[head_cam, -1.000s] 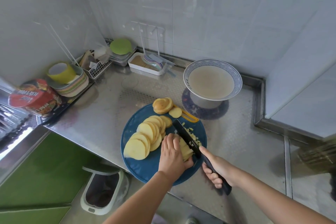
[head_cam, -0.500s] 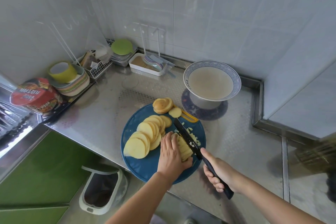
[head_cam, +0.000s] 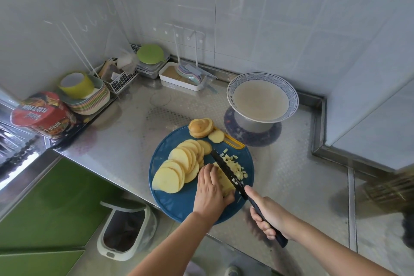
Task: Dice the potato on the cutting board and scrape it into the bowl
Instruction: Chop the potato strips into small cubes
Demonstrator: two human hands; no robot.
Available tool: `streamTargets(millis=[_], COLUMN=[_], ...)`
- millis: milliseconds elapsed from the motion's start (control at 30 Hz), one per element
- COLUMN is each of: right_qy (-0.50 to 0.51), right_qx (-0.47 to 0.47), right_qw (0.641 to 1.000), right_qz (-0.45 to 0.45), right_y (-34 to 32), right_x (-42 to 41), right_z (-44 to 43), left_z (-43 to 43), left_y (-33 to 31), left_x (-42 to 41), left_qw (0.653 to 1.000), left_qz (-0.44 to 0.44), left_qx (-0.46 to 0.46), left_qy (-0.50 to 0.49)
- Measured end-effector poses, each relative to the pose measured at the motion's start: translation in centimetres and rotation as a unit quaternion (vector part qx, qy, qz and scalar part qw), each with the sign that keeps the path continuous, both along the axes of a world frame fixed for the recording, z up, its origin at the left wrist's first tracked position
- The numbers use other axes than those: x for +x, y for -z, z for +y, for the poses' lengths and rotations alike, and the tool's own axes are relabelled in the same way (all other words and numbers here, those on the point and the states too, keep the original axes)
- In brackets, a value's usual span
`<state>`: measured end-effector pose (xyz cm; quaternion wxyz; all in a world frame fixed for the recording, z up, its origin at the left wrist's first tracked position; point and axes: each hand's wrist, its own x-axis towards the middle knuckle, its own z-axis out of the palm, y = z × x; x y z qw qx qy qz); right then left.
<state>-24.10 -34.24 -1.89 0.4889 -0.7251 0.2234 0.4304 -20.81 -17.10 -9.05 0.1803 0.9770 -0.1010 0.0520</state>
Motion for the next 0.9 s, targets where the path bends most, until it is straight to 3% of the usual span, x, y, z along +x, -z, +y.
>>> streamTargets(millis=[900], right_qy=[-0.029], right_qx=[-0.081], right_qw=[0.996], right_qz=[0.024], right_y=[-0.2], right_x=[0.7], right_z=[1.0], left_z=[0.6], left_y=[1.1], left_x=[0.8], left_qw=[1.000], left_qz=[0.008], left_qx=[-0.009], left_qy=[0.025])
